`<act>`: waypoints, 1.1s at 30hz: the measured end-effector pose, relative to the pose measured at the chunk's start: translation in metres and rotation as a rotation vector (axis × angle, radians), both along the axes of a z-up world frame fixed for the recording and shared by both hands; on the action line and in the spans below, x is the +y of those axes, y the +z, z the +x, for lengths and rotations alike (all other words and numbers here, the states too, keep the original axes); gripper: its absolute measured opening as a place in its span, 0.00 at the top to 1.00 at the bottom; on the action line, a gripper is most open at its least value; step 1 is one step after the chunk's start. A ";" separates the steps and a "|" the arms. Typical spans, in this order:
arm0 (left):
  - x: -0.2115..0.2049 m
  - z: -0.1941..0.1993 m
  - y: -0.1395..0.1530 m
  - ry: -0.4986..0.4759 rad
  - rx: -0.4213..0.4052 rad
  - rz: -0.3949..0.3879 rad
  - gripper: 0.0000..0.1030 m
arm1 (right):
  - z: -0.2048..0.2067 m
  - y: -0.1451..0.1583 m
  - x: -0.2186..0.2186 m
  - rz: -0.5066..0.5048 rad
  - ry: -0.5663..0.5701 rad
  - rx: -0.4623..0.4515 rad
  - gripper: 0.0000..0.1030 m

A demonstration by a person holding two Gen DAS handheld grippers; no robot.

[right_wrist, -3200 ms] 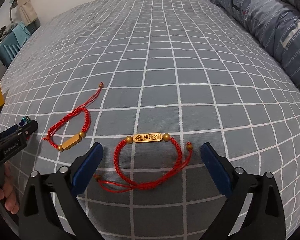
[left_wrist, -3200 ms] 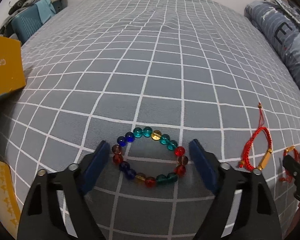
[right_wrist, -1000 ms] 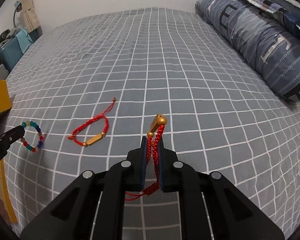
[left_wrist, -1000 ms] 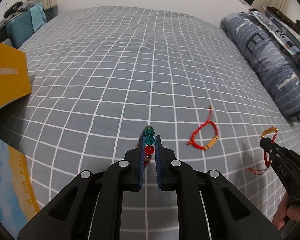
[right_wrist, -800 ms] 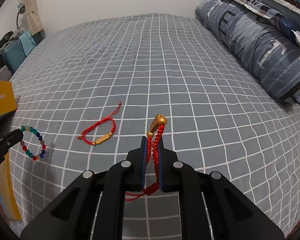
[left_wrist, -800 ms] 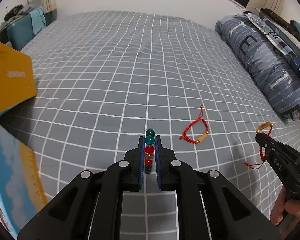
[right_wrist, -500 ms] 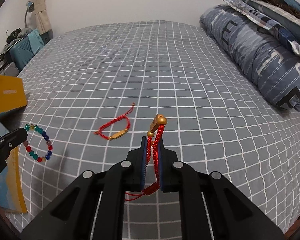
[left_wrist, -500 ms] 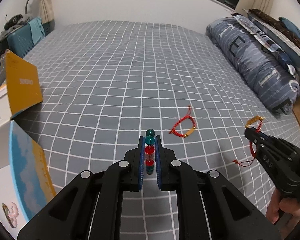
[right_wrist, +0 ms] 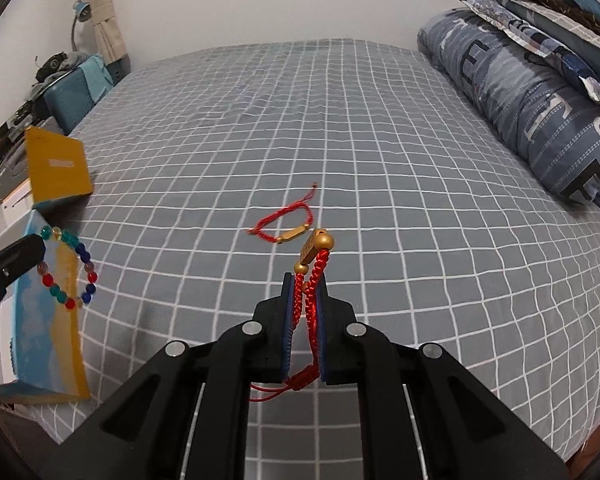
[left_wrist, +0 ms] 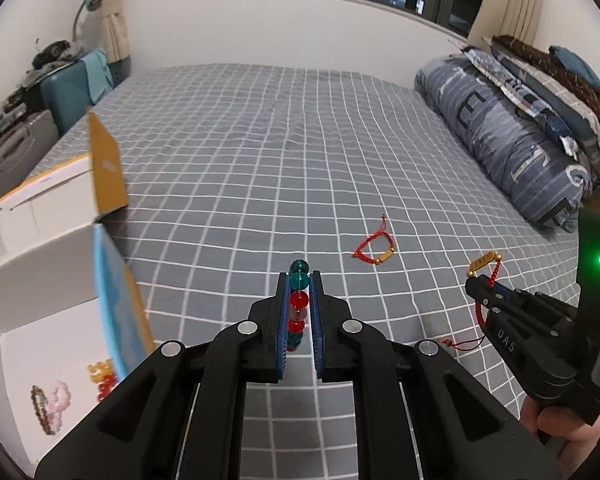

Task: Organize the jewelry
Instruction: 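Lift both bracelets and carry them over the white box with both tools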

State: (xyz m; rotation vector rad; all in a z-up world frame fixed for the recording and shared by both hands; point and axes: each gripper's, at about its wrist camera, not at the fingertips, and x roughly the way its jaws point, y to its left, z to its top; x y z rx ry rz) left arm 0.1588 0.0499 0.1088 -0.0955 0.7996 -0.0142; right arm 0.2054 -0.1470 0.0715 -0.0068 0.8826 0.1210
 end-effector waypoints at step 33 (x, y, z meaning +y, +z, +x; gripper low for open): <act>0.184 -0.142 0.039 0.318 -0.109 0.001 0.91 | -0.084 0.055 0.240 0.095 0.400 -0.119 0.91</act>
